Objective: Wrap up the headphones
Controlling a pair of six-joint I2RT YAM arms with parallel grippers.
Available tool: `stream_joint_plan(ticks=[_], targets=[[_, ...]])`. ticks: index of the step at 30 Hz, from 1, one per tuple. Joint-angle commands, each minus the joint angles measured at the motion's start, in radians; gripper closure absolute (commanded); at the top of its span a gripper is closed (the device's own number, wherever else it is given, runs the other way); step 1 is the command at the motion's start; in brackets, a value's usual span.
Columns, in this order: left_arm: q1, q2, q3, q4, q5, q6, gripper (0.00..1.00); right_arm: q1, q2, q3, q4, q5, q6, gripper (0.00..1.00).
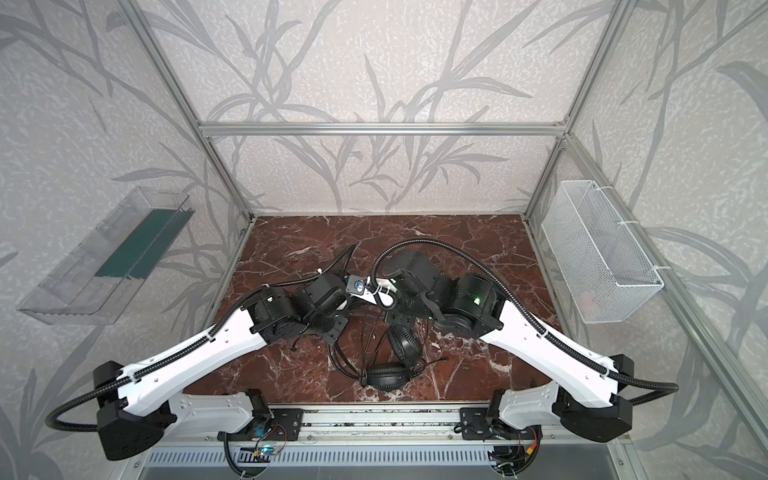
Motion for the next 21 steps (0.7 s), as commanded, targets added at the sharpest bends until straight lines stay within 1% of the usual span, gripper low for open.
stream_joint_plan(ticks=[1, 4, 5, 9, 12, 17, 21], targets=[[-0.021, -0.026, -0.012, 0.021, 0.063, -0.011, 1.00, -0.009, 0.008, 0.007, 0.095, 0.014, 0.016, 1.00], [-0.038, -0.045, -0.009, 0.025, 0.073, -0.011, 1.00, -0.044, 0.008, -0.014, 0.130, -0.016, 0.024, 1.00], [-0.042, -0.053, -0.007, 0.024, 0.079, -0.008, 1.00, -0.081, 0.006, -0.018, 0.140, -0.023, 0.031, 1.00], [-0.051, -0.081, -0.002, 0.022, 0.083, 0.004, 1.00, -0.134, -0.008, -0.058, 0.190, -0.042, 0.050, 1.00], [-0.052, -0.099, 0.006, 0.012, 0.071, 0.010, 1.00, -0.146, -0.008, -0.083, 0.198, -0.071, 0.064, 1.00], [-0.052, -0.108, 0.031, 0.015, 0.094, 0.008, 1.00, -0.167, -0.005, -0.119, 0.232, -0.106, 0.103, 1.00], [-0.050, -0.137, 0.051, -0.005, 0.058, 0.015, 1.00, -0.212, -0.037, -0.165, 0.273, -0.163, 0.156, 1.00]])
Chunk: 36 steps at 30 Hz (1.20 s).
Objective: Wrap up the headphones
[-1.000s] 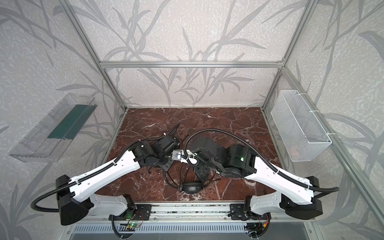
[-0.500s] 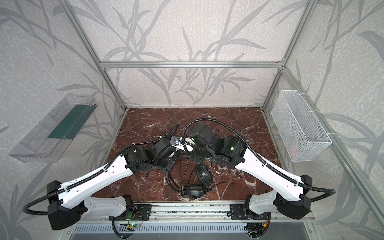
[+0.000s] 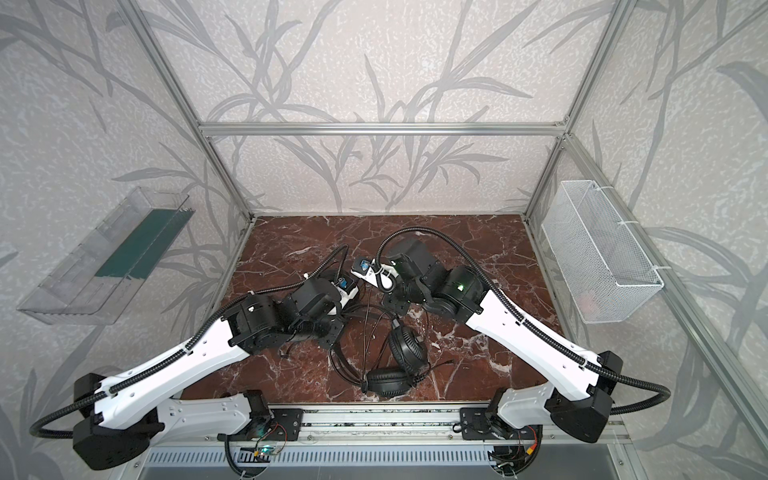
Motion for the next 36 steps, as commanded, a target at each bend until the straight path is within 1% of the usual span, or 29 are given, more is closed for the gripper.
stream_joint_plan(ticks=[1, 5, 7, 11, 13, 17, 21, 23, 27, 29, 31, 33, 36], targets=[[-0.010, -0.053, 0.054, -0.035, 0.015, 0.021, 1.00, -0.048, -0.057, -0.038, 0.115, -0.029, 0.074, 1.00], [-0.010, -0.066, 0.070, -0.048, -0.002, 0.022, 1.00, -0.079, -0.088, -0.109, 0.178, -0.085, 0.122, 1.00], [-0.010, -0.064, 0.077, -0.044, 0.013, 0.017, 1.00, -0.083, -0.086, -0.131, 0.197, -0.115, 0.135, 1.00], [-0.010, -0.070, 0.093, -0.044, -0.012, 0.015, 1.00, -0.088, -0.074, -0.138, 0.194, -0.109, 0.151, 0.99], [-0.008, -0.077, 0.104, -0.052, -0.029, 0.014, 1.00, -0.096, -0.085, -0.146, 0.203, -0.105, 0.161, 0.92], [0.000, -0.083, 0.123, -0.063, -0.044, 0.010, 1.00, -0.117, -0.117, -0.160, 0.229, -0.142, 0.193, 0.84], [0.013, -0.079, 0.139, -0.077, -0.052, 0.010, 1.00, -0.127, -0.145, -0.176, 0.244, -0.170, 0.213, 0.68], [0.022, -0.077, 0.147, -0.082, -0.045, 0.009, 1.00, -0.131, -0.152, -0.181, 0.245, -0.178, 0.221, 0.62], [0.050, -0.066, 0.184, -0.119, -0.059, 0.000, 1.00, -0.144, -0.185, -0.197, 0.264, -0.177, 0.250, 0.54], [0.066, -0.066, 0.198, -0.127, -0.051, -0.004, 1.00, -0.166, -0.209, -0.220, 0.290, -0.211, 0.269, 0.48], [0.073, -0.068, 0.210, -0.123, -0.019, -0.008, 1.00, -0.184, -0.212, -0.228, 0.294, -0.260, 0.283, 0.44], [0.073, -0.063, 0.221, -0.118, 0.000, -0.012, 1.00, -0.186, -0.195, -0.218, 0.276, -0.281, 0.277, 0.43], [0.073, -0.063, 0.229, -0.114, 0.017, -0.015, 1.00, -0.188, -0.183, -0.215, 0.272, -0.275, 0.287, 0.43]])
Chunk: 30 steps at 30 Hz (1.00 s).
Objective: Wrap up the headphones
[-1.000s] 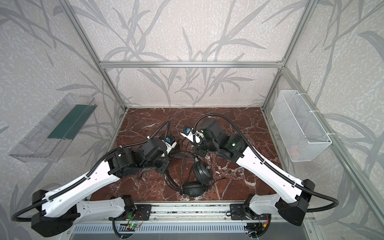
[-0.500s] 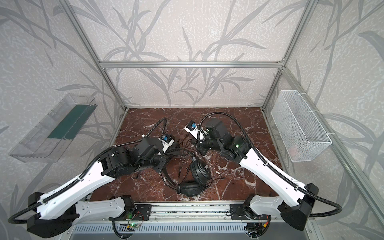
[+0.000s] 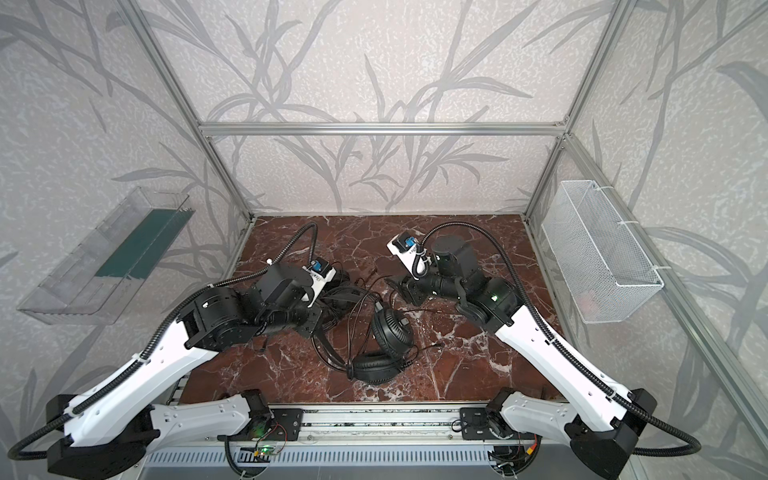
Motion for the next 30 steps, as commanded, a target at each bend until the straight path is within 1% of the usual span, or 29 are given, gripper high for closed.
stream_joint_plan(ticks=[1, 2, 3, 5, 8, 9, 10, 16, 21, 26, 30], targets=[[0.001, -0.017, 0.044, 0.032, 0.051, -0.021, 1.00, -0.003, 0.005, 0.006, 0.017, -0.037, 0.026, 0.42], [0.001, -0.017, 0.045, 0.030, 0.048, -0.019, 1.00, -0.003, 0.002, 0.006, 0.020, -0.040, 0.032, 0.41], [0.001, -0.019, 0.044, 0.030, 0.043, -0.019, 1.00, -0.005, -0.003, 0.006, 0.023, -0.044, 0.038, 0.37], [0.003, -0.019, 0.042, 0.028, 0.036, -0.019, 1.00, -0.006, -0.014, 0.010, 0.021, -0.044, 0.052, 0.33], [0.006, -0.010, 0.048, 0.023, 0.031, -0.019, 1.00, -0.006, -0.011, 0.035, -0.034, -0.077, 0.059, 0.31], [0.007, -0.009, 0.052, 0.023, 0.027, -0.019, 1.00, -0.006, -0.008, 0.039, -0.054, -0.098, 0.060, 0.25], [0.012, -0.006, 0.058, 0.022, 0.028, -0.019, 1.00, -0.006, -0.011, 0.034, -0.066, -0.094, 0.072, 0.17], [0.023, -0.003, 0.088, 0.026, 0.081, -0.022, 1.00, -0.008, -0.096, -0.057, -0.091, -0.025, 0.085, 0.14], [0.027, 0.001, 0.111, 0.018, 0.101, -0.025, 1.00, -0.012, -0.139, -0.046, -0.106, -0.036, 0.094, 0.13], [0.037, -0.001, 0.124, 0.007, 0.105, -0.032, 1.00, -0.037, -0.195, -0.036, -0.078, 0.039, 0.128, 0.13], [0.050, -0.006, 0.128, 0.008, 0.116, -0.035, 1.00, -0.086, -0.254, -0.047, -0.035, 0.118, 0.178, 0.12]])
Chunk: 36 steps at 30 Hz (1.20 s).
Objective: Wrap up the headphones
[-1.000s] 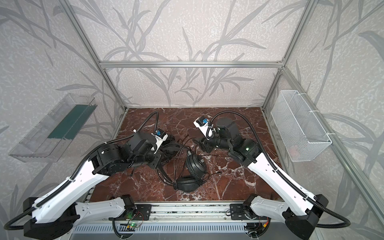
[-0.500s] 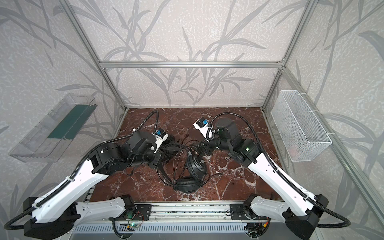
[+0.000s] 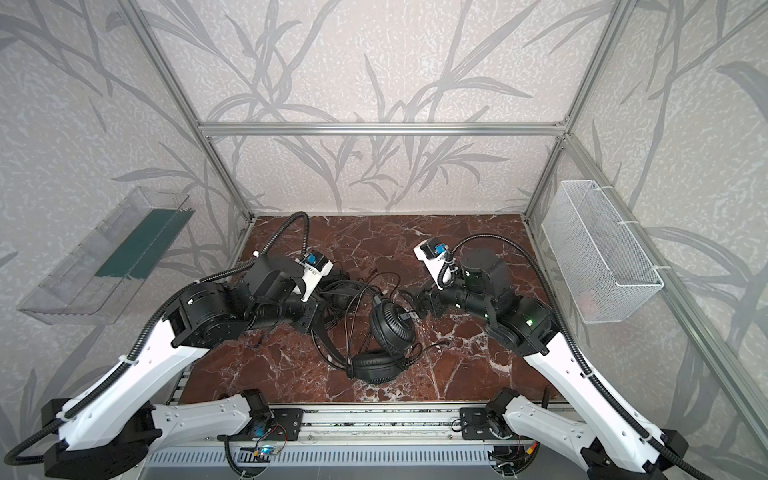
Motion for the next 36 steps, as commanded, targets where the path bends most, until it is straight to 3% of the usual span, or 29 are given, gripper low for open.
stream_joint_plan(ticks=[1, 7, 11, 17, 22, 30, 33, 36], targets=[[0.013, -0.017, 0.045, 0.033, 0.042, -0.029, 1.00, -0.040, -0.055, 0.004, 0.057, 0.090, 0.061, 0.12], [0.059, -0.026, 0.040, 0.052, 0.123, -0.048, 1.00, -0.145, -0.180, -0.059, 0.102, 0.337, 0.224, 0.03], [0.108, -0.024, 0.050, 0.039, 0.158, -0.070, 1.00, -0.217, -0.263, -0.097, 0.087, 0.415, 0.284, 0.01], [0.138, -0.012, 0.057, 0.026, 0.144, -0.077, 1.00, -0.238, -0.251, -0.224, 0.050, 0.273, 0.339, 0.01], [0.158, -0.010, 0.039, 0.049, 0.128, -0.091, 1.00, -0.238, -0.245, -0.496, 0.236, 0.155, 0.447, 0.01], [0.196, -0.011, 0.036, 0.079, 0.152, -0.117, 1.00, -0.224, -0.189, -0.738, 0.492, -0.016, 0.489, 0.01], [0.214, -0.008, 0.031, 0.094, 0.163, -0.136, 1.00, -0.147, -0.175, -0.837, 0.667, -0.019, 0.474, 0.01], [0.235, -0.001, 0.035, 0.101, 0.177, -0.152, 1.00, -0.025, -0.158, -0.906, 0.815, 0.075, 0.426, 0.01]])
